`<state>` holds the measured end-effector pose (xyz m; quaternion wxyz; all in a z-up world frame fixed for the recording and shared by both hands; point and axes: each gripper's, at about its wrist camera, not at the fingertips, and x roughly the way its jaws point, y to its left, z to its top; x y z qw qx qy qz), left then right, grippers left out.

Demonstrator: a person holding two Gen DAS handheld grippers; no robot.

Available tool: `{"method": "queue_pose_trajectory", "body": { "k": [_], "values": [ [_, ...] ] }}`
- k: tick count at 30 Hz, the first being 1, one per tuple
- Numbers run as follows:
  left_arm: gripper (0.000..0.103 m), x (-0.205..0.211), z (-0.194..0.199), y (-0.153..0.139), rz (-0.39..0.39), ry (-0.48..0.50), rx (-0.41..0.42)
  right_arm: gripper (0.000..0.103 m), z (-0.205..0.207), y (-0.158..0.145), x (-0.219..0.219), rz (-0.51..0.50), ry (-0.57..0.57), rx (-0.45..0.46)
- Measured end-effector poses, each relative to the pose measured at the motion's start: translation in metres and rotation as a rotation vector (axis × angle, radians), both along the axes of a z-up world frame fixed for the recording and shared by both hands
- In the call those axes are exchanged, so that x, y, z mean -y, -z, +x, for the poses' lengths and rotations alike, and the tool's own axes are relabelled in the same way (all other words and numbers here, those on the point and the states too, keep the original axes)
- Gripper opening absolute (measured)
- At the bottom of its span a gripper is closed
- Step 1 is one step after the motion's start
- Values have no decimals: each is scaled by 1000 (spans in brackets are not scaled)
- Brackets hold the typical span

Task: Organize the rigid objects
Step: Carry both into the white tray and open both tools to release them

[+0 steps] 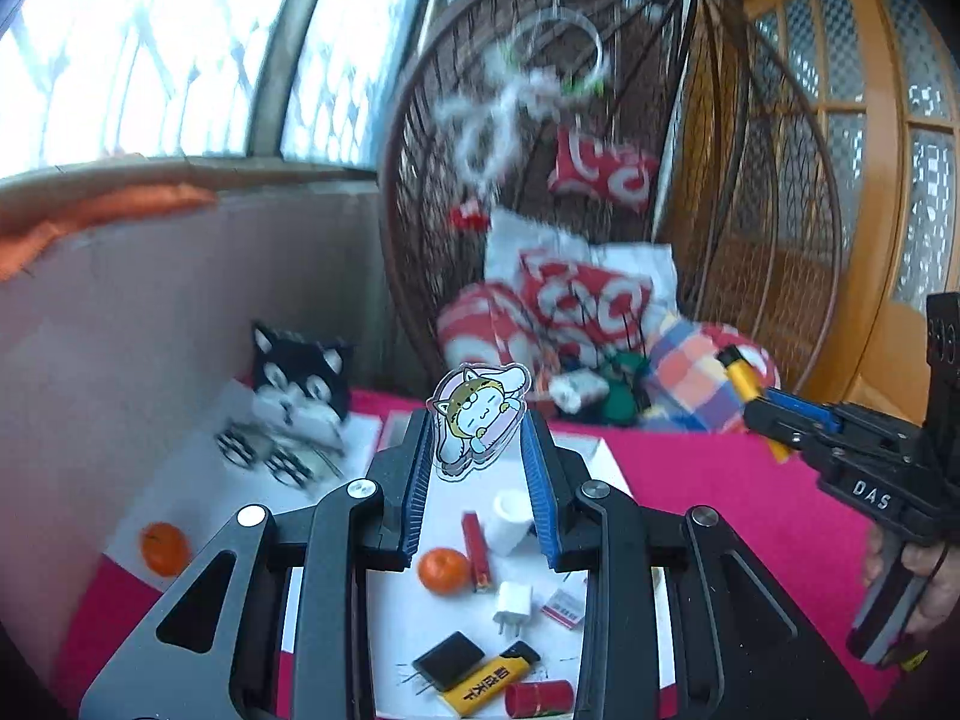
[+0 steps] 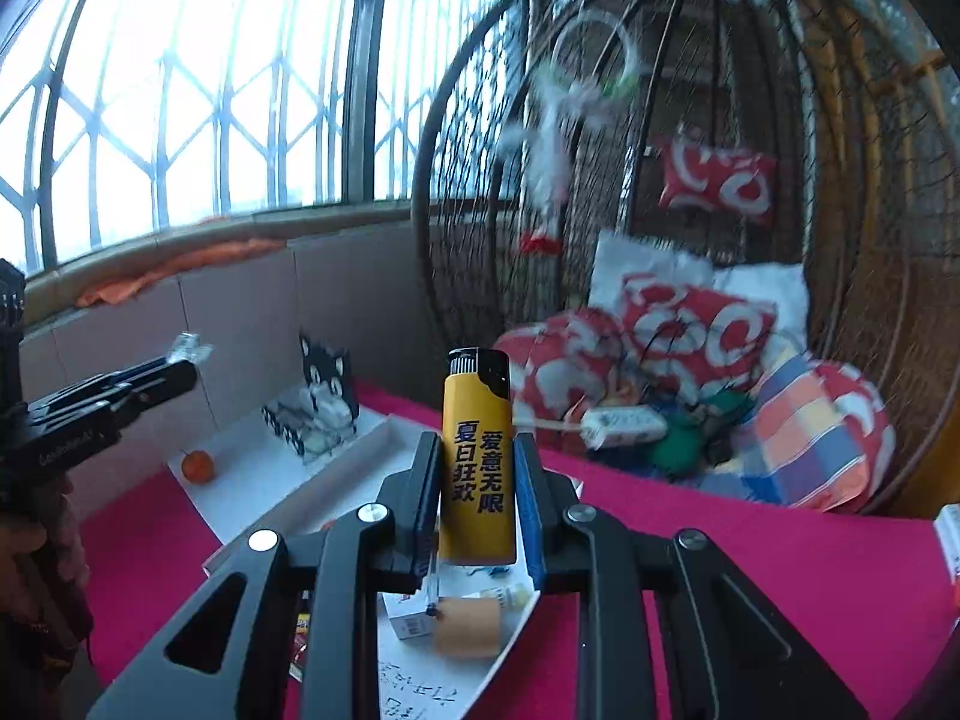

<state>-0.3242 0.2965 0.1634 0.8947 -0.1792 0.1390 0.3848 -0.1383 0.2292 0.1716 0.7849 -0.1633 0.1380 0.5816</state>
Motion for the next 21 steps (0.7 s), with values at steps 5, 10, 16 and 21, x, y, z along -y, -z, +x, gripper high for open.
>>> {"method": "queue_pose_trajectory", "body": {
  "k": [5,10,16,21],
  "values": [
    [29,-35,38,41,-121,34,-90,23,13,28,-34,-85,23,-48],
    [29,-50,63,75,-190,38,-179,23,25,56,-63,-153,42,-102],
    [29,-57,70,96,-233,30,-224,23,33,89,-86,-228,65,-155],
    [29,-58,73,103,-252,23,-248,24,38,109,-95,-271,73,-194]
  ]
}}
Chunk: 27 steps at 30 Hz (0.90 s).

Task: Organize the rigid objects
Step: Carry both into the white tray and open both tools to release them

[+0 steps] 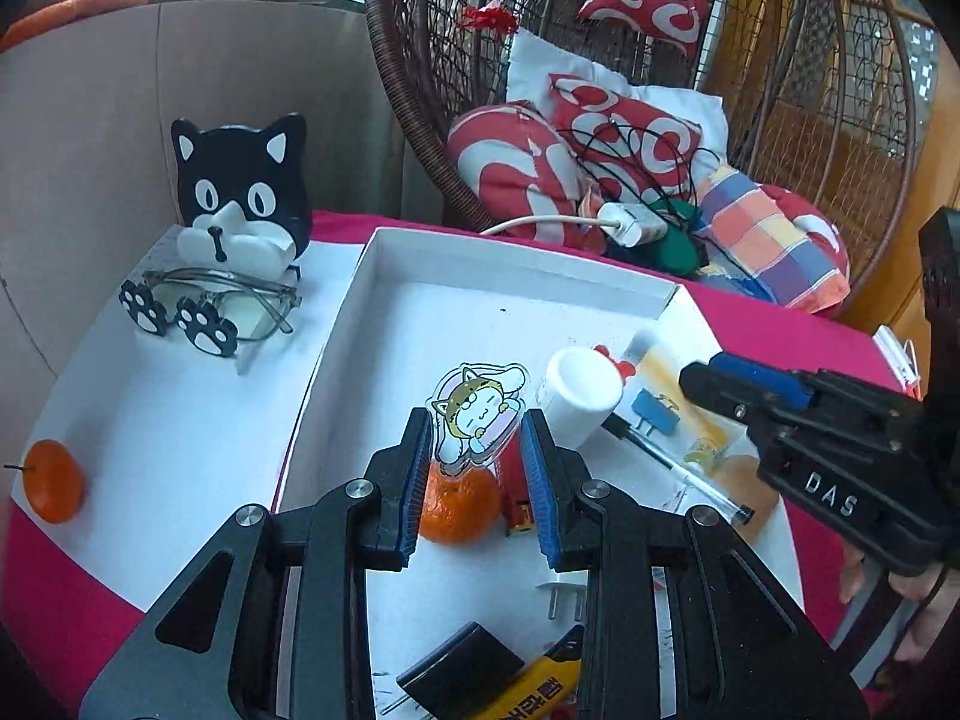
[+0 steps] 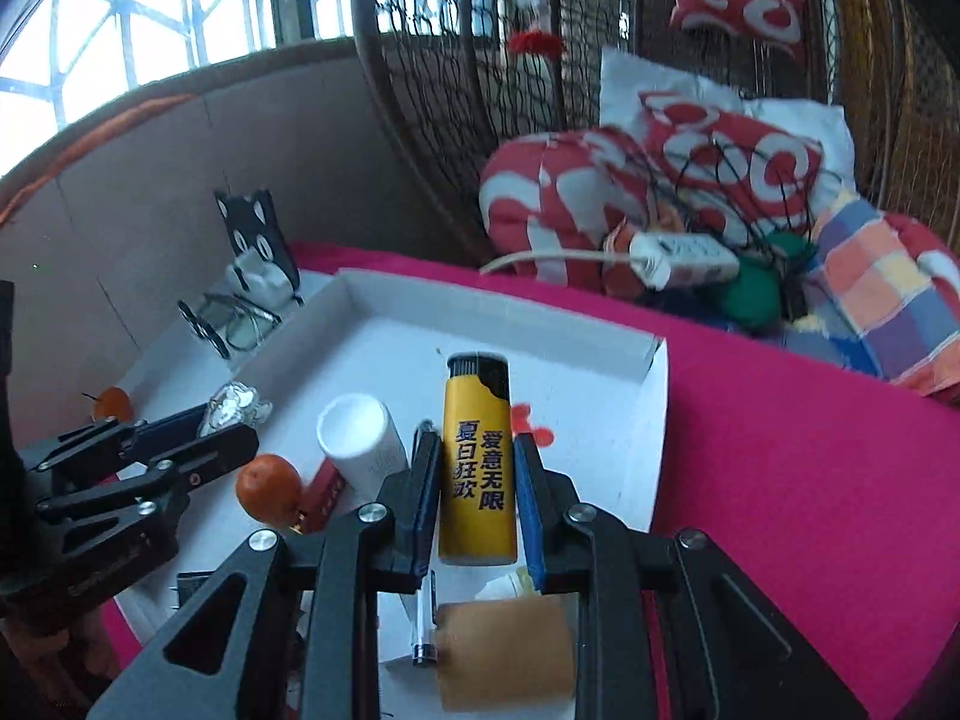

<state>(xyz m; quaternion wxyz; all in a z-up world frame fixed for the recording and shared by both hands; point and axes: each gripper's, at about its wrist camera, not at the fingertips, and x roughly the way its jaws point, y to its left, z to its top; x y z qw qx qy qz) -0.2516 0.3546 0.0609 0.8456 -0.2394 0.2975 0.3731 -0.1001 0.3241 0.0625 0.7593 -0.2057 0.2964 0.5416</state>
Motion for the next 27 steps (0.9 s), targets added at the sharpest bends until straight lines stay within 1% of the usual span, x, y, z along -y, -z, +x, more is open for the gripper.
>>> {"method": "queue_pose_trajectory", "body": {
  "k": [2,3,4,5,6,8,9,10,16,19,21,24,26,27],
  "values": [
    [32,-1,1,2,-8,-7,-11,26,1,5,-1,-9,-13,-27],
    [35,-1,1,3,-9,-13,-14,30,1,6,-1,-11,-15,-34],
    [55,0,0,4,-7,-18,-15,48,0,6,0,-8,-19,-37],
    [77,0,-1,3,1,-32,-20,74,-1,6,2,4,-25,-41],
    [83,0,-3,2,20,-57,-33,85,-2,4,5,20,-25,-41],
    [99,1,-10,-1,36,-76,-20,96,-3,1,10,49,-20,-33],
    [103,1,-12,-3,36,-87,-23,98,-3,0,11,57,-21,-37],
    [103,2,-14,-4,41,-92,-21,103,-3,-1,14,66,-17,-35],
    [103,18,-23,-16,82,-102,8,103,-13,-14,34,125,0,23],
    [103,32,-28,-28,104,-111,49,103,-14,-23,50,167,19,35],
    [103,43,-32,-39,126,-116,85,103,-14,-28,62,194,35,42],
    [103,60,-37,-59,153,-112,127,103,-16,-39,80,240,75,97],
    [103,71,-38,-72,177,-104,138,103,-19,-47,90,254,86,126],
    [103,79,-38,-81,199,-106,125,103,-20,-51,95,261,87,140]
  ]
}}
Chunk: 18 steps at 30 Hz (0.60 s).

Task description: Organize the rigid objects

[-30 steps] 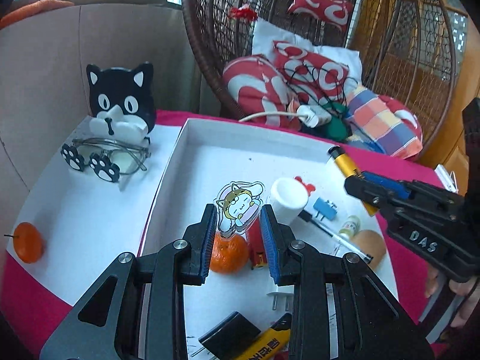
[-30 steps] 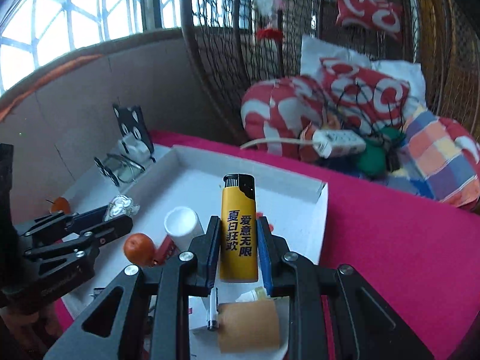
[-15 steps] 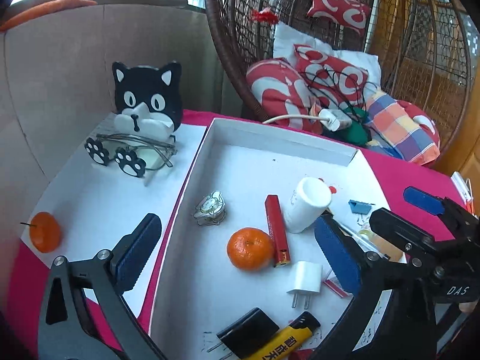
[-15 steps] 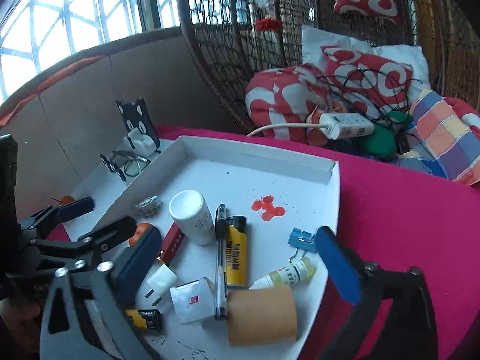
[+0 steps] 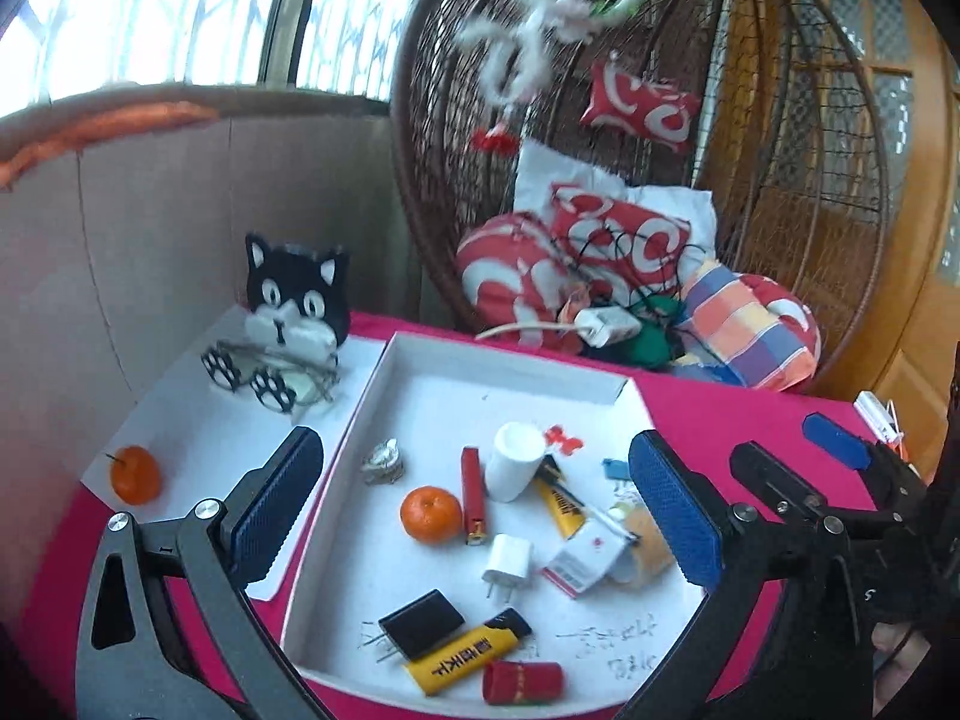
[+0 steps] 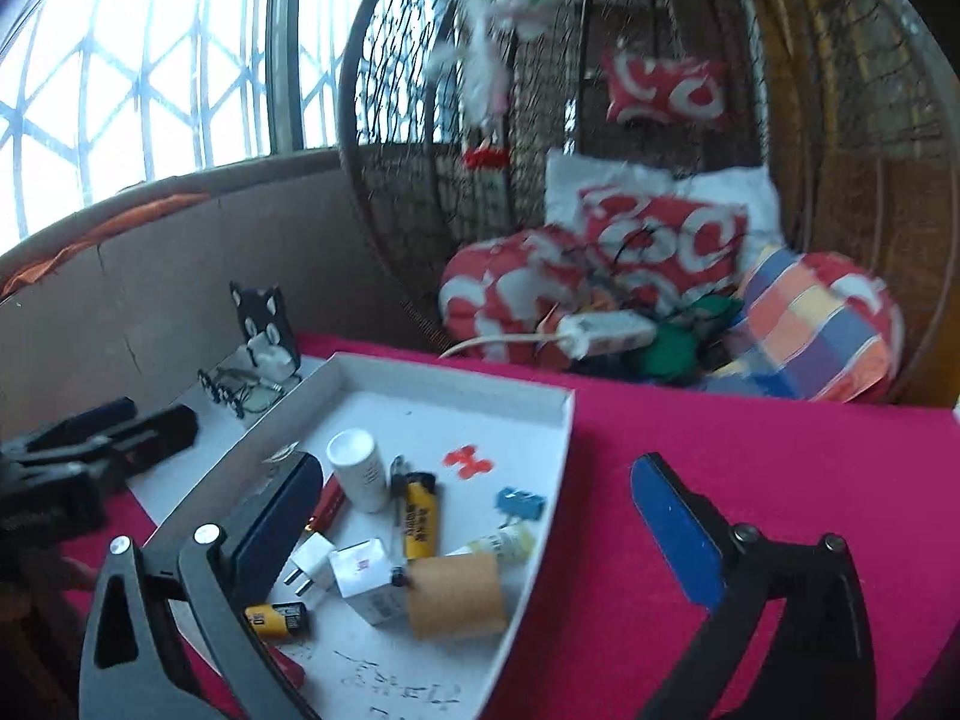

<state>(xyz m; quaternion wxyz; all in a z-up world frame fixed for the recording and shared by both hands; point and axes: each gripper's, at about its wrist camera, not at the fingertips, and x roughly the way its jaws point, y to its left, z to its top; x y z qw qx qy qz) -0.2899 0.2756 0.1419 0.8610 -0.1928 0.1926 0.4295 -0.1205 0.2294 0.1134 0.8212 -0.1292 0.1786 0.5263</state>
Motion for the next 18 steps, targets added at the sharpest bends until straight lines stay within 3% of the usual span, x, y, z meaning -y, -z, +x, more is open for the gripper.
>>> {"method": "queue_pose_trajectory", "body": {
  "k": [6,10,12,14,18],
  "values": [
    [103,43,-14,-41,140,-50,5,103,-8,-28,43,121,73,43],
    [103,65,-19,-59,220,-172,-28,103,-8,-45,64,168,107,60],
    [103,79,-26,-63,257,-249,-5,103,-6,-52,75,196,110,51],
    [103,88,-31,-68,263,-201,31,103,-5,-58,86,229,113,39],
    [103,95,-33,-72,229,-173,18,103,-7,-72,109,292,102,29]
  ]
}}
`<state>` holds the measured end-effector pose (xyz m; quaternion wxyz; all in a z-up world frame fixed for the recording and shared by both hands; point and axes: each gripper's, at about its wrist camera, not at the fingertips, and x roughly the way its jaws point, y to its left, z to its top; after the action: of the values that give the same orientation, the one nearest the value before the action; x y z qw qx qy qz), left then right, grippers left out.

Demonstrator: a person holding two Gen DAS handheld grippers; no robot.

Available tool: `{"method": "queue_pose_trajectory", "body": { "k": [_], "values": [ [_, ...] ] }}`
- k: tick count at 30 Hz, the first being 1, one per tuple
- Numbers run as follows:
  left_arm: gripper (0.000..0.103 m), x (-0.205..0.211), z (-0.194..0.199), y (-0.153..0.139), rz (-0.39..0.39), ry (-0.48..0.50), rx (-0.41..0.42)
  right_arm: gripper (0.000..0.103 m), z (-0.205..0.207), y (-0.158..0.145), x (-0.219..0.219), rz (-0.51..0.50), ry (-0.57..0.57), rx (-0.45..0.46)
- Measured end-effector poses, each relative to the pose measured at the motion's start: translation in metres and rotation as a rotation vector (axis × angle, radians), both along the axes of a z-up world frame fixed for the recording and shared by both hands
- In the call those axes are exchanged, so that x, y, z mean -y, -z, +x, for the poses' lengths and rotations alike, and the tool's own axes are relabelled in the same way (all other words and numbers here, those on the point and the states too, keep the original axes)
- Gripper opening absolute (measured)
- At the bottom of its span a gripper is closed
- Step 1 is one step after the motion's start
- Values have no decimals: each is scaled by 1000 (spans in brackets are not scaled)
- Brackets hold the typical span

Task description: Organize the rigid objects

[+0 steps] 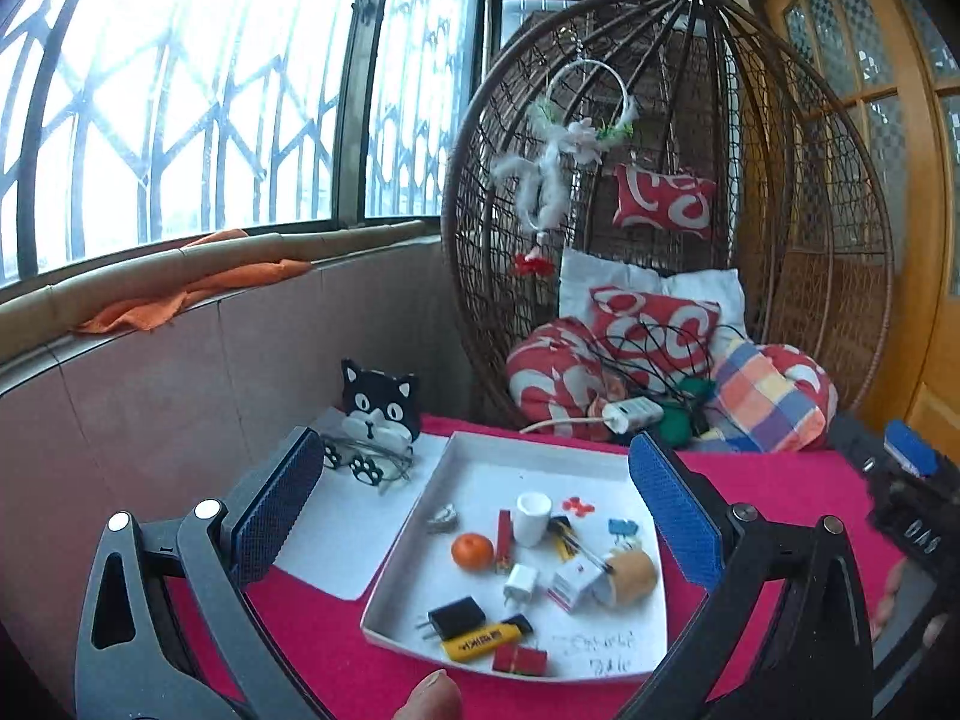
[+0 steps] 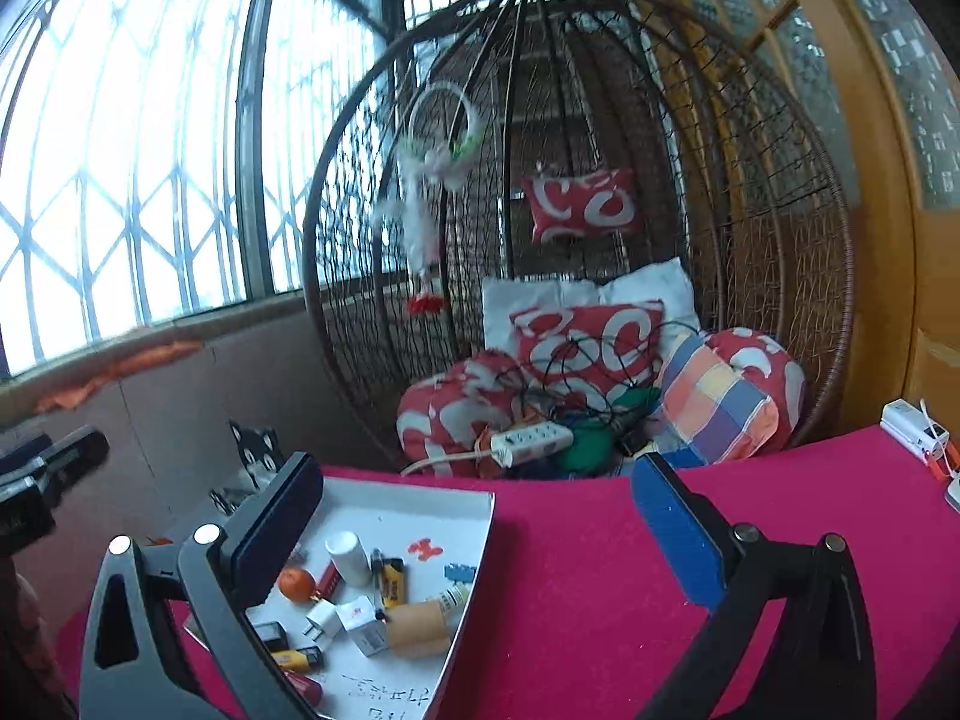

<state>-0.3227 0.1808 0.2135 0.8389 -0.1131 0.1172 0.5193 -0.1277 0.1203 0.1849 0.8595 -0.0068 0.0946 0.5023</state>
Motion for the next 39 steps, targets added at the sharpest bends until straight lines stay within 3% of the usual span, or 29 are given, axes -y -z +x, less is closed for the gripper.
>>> {"method": "queue_pose_trajectory", "body": {
  "k": [6,16,39],
  "values": [
    [103,17,-4,-3,-64,51,3,103,-3,-18,36,88,-6,7],
    [103,54,-11,-14,13,9,-7,103,-4,-24,75,98,-20,41],
    [103,110,-28,-15,4,25,6,103,-32,-32,155,215,23,74]
  ]
}}
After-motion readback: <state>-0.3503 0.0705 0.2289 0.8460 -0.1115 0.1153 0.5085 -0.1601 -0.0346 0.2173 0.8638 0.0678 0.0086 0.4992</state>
